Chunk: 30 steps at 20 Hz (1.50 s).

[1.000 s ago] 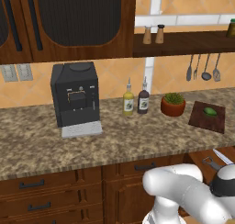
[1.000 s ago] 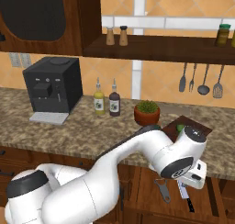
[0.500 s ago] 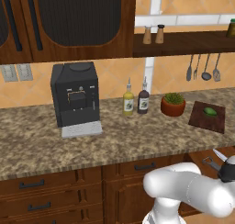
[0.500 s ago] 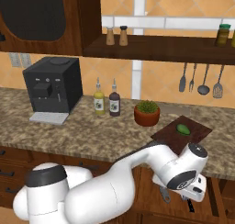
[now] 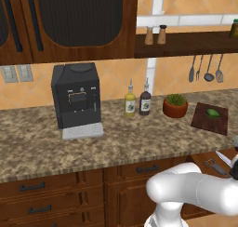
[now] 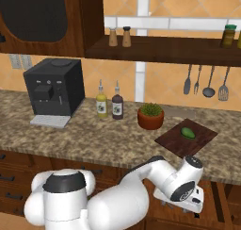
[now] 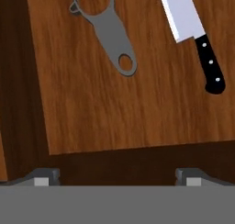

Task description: Place the appropriate cutting tool for cutting the avocado skin on the cutting board.

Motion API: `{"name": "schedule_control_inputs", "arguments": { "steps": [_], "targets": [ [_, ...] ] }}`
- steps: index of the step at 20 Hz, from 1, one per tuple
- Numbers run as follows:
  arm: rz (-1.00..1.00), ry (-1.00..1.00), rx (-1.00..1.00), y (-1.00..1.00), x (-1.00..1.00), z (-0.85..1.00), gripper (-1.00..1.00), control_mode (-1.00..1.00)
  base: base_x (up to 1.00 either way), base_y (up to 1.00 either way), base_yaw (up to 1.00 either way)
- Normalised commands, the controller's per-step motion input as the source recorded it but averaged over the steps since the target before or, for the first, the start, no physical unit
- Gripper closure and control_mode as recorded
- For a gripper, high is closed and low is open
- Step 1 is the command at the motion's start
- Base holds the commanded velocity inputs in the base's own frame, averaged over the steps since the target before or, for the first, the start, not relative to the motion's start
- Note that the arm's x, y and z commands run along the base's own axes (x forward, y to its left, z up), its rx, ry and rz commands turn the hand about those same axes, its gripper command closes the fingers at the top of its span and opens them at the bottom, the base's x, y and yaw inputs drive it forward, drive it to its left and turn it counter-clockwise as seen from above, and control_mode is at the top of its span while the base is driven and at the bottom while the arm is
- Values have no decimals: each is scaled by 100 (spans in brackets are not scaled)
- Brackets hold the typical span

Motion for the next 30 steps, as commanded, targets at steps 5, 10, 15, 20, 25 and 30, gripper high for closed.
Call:
{"name": "schedule_control_inputs", "arguments": {
  "steps": [5,10,15,20,25,30],
  "targets": [
    [10,8,0,0,-3,-46,-100,-100,0,0,0],
    [11,13,0,0,-32,-18,-100,-100,0,0,0],
    [8,17,0,0,-64,0,-100,-100,0,0,0],
    [4,20,0,0,-79,9,-100,-100,0,0,0],
    [3,13,0,-11,-52,35,-100,-100,0,0,0],
    [5,0,3,-65,49,22,-100,-100,0,0,0]
  ]
}}
